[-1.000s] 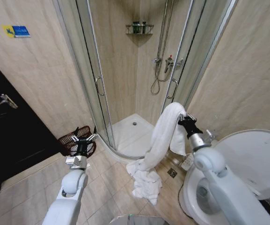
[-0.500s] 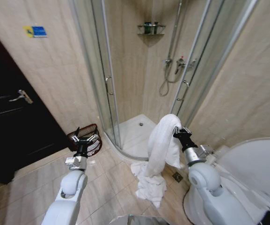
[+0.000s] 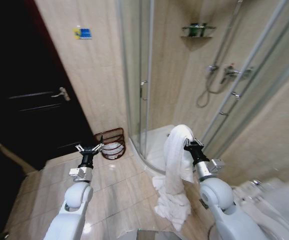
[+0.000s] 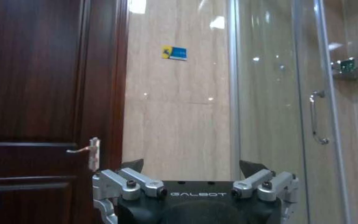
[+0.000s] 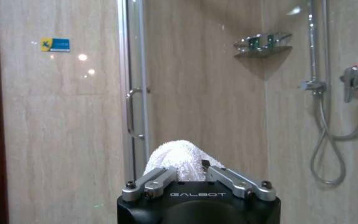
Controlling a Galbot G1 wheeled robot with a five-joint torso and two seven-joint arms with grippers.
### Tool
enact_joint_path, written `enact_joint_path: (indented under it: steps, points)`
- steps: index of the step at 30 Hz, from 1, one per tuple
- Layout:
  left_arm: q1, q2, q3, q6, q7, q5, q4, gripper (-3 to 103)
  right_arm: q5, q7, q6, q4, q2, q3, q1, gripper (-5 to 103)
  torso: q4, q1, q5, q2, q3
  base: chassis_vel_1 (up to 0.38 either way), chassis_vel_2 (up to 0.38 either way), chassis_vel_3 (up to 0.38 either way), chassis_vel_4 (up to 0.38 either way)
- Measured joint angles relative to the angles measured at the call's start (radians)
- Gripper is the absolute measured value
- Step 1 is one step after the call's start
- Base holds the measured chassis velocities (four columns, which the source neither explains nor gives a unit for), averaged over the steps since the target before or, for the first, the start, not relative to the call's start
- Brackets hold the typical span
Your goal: Discard the used towel into the hamper.
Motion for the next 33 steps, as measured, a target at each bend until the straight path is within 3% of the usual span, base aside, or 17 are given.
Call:
enact_joint_path:
  steps: [12, 33]
  points:
    - [0.003, -0.004, 0.003, -0.001, 0.001, 0.001, -0.008, 100, -0.009, -0.008, 0.002, -0.019, 0.007, -0.014, 0.001, 5, -0.0005, 0.0, 0.0001, 0.0, 0.0, 0.045, 0.031, -0.016, -0.037]
    - [0.019, -0.013, 0.003, 0.017, 0.0, -0.001, -0.02, 100, -0.04, -0.027, 0.008, -0.023, 0.011, -0.03, -0.018, 5, -0.0006, 0.0, -0.0006, 0.0, 0.0, 0.128, 0.138, -0.136, -0.118]
